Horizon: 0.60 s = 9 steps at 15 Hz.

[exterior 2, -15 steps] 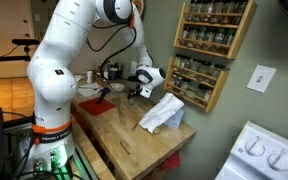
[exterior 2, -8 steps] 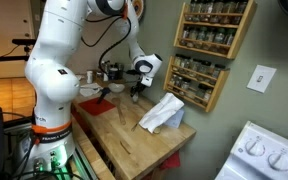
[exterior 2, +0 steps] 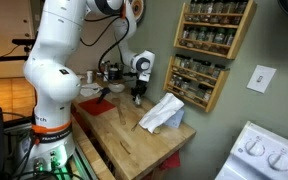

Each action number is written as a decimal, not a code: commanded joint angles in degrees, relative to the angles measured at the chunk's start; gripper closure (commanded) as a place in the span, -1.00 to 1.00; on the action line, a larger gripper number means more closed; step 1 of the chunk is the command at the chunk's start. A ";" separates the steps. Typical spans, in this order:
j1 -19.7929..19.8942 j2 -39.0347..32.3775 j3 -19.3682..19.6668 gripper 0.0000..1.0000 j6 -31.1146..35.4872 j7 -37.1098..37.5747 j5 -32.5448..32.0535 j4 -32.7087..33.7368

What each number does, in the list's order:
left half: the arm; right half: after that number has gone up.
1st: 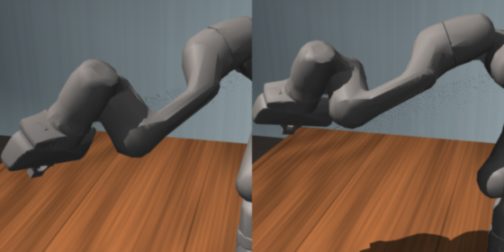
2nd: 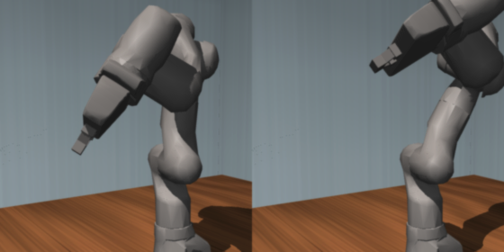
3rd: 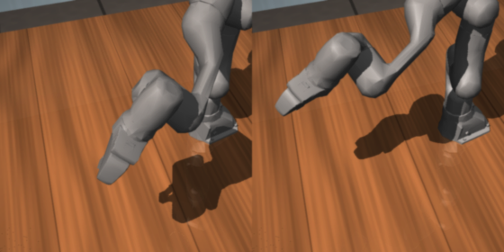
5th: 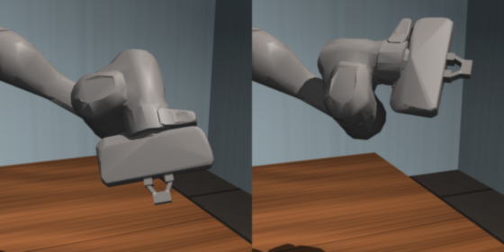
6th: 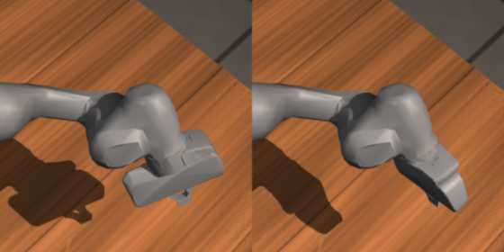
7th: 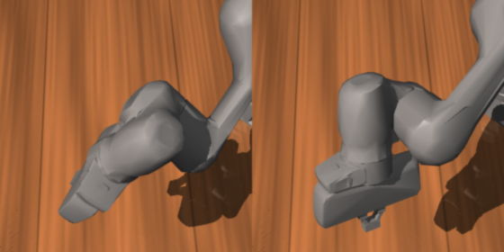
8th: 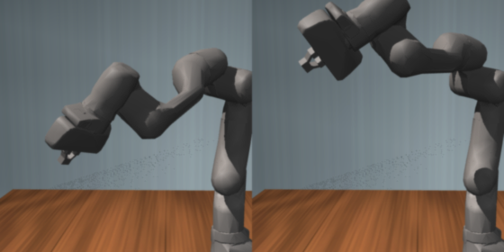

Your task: Place the jar on the right side of the counter upside down

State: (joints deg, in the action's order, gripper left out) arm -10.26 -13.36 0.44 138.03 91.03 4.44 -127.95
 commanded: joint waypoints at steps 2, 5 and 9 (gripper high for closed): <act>-2.13 -0.79 0.52 0.45 1.44 10.05 -9.12 -0.07; -3.09 -2.56 0.69 0.45 1.15 15.00 -14.84 0.42; -4.79 -5.18 1.33 0.45 1.03 20.94 -23.12 1.51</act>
State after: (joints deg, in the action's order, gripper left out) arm -13.10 -16.42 0.53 138.39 107.10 -13.11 -127.49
